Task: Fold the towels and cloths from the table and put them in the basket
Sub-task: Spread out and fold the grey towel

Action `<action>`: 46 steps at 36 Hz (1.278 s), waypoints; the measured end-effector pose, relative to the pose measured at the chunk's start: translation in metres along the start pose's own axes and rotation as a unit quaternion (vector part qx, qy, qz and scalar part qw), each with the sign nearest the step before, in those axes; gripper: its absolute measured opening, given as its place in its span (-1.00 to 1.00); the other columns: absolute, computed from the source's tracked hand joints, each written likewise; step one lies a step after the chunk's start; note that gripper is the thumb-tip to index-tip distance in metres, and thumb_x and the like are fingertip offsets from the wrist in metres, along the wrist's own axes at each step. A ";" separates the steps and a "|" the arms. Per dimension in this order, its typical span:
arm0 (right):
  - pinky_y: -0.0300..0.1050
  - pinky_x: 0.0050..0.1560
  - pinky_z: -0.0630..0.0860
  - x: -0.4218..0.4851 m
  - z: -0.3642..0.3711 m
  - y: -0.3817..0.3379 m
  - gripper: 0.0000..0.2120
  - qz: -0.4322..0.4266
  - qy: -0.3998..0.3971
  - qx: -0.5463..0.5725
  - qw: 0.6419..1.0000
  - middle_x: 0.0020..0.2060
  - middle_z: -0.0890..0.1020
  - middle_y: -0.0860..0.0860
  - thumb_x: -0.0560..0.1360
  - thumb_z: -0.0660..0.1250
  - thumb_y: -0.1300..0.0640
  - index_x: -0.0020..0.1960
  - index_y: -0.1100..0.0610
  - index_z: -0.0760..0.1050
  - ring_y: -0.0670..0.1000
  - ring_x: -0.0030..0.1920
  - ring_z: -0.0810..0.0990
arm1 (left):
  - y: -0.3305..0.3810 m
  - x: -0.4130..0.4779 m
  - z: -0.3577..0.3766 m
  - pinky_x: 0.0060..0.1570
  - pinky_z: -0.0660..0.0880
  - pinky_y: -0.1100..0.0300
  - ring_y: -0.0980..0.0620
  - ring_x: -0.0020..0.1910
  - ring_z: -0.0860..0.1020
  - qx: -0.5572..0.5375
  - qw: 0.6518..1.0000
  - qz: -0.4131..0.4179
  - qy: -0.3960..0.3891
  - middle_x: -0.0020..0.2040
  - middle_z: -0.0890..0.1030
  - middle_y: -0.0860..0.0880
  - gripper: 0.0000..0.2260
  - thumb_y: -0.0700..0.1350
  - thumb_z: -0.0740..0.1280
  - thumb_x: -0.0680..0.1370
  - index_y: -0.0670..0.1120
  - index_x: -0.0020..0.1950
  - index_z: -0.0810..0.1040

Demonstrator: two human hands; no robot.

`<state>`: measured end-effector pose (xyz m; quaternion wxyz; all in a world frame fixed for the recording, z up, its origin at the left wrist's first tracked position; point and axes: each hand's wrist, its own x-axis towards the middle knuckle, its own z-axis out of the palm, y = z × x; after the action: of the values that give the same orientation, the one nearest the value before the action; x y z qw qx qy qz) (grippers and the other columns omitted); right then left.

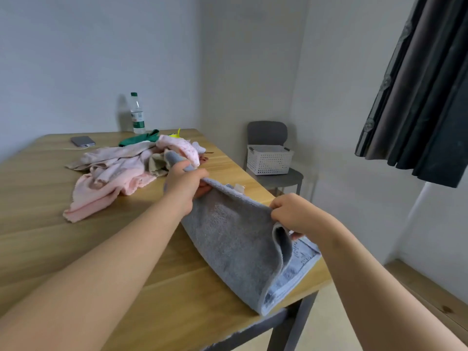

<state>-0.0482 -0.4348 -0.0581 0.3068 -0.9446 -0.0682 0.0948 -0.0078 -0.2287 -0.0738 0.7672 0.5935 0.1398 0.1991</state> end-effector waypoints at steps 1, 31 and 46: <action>-0.06 -0.25 0.57 0.005 -0.005 0.005 -0.74 0.006 0.008 0.008 1.000 -0.25 0.53 0.12 0.49 0.09 0.32 0.01 0.18 0.52 0.05 -0.25 0.49 | 0.000 0.003 0.011 -0.35 0.57 0.18 0.05 -0.24 0.50 0.001 1.000 -0.006 -0.012 0.09 0.49 -0.12 -0.47 -0.36 0.32 0.47 -0.12 0.41 0.33; -0.04 -0.08 0.57 0.018 0.035 0.059 -0.87 0.017 -0.025 -0.025 0.999 -0.32 0.55 -0.05 0.35 0.41 0.04 -0.21 0.05 0.49 -0.03 -0.26 0.52 | -0.075 -0.001 -0.006 0.33 0.16 0.07 0.09 0.39 0.29 0.679 0.664 0.226 -0.217 0.39 0.38 0.10 -0.36 0.34 -0.10 0.43 0.09 0.37 0.38; -0.23 -0.36 0.35 -0.029 0.071 0.022 -0.74 -0.035 -0.004 0.007 0.999 -0.20 0.52 0.01 0.46 0.38 0.00 0.04 0.14 0.48 -0.07 -0.30 0.43 | -0.044 -0.088 -0.105 0.32 0.22 0.24 0.09 0.31 0.34 0.634 0.702 0.157 -0.284 0.28 0.42 0.08 -0.13 0.49 -0.06 0.13 0.10 0.29 0.46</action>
<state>-0.0902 -0.4177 -0.1241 0.3164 -0.9390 -0.1019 0.0882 -0.1268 -0.1899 -0.1455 0.1712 0.9814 -0.0870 0.0028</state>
